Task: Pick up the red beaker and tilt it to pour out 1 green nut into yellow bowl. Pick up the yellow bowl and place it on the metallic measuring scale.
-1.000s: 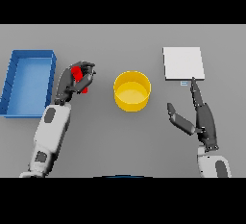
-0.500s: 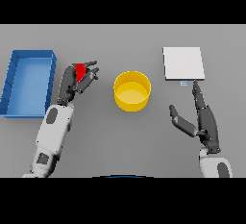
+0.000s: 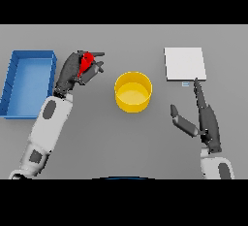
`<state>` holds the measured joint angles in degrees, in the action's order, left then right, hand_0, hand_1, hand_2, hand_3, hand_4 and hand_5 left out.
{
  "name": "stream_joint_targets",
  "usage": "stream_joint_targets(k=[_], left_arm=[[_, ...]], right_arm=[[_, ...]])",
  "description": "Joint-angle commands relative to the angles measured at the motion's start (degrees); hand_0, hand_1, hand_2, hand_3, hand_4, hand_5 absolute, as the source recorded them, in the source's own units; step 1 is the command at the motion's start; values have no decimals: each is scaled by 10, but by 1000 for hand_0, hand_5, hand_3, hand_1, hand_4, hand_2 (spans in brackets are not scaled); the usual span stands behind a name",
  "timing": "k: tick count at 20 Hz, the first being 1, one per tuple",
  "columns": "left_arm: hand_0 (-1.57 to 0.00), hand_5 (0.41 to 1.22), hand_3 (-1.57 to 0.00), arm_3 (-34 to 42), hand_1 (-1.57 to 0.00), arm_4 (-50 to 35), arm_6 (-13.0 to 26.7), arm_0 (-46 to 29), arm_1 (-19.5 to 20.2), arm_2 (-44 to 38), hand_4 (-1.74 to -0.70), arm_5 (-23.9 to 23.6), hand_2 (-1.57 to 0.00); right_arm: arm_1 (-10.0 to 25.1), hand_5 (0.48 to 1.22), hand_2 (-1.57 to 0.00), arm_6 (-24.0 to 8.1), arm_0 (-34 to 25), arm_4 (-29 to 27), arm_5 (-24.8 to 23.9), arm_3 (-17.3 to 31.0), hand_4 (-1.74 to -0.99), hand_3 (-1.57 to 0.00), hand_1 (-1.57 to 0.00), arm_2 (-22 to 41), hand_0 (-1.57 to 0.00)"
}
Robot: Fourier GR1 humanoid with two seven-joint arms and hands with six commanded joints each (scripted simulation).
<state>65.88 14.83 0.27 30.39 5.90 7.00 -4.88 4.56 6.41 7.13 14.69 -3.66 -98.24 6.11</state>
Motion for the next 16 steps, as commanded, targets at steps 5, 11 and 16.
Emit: stream_joint_targets(k=[5, 11, 16], left_arm=[[-1564, 1111, -1562, -6, -1565, 46, 53, 29, 23, 50, -1733, 12, -1565], [-1569, 1133, -1568, -31, -1569, 153, 124, 90, 65, 136, -1738, 23, -1569], [-1570, 1173, -1570, -56, -1570, 256, 141, 141, 93, 235, -1740, 55, -1570]], right_arm=[[0, 678, 1, -11, 2, 6, 0, -6, -1256, 1, 1, 4, 1], [-5, 687, 1, -23, 2, 2, 3, -6, -1254, 1, 1, 5, 1], [-5, 700, 1, -29, 3, 0, 6, -8, -1270, 1, 1, 6, 1]])
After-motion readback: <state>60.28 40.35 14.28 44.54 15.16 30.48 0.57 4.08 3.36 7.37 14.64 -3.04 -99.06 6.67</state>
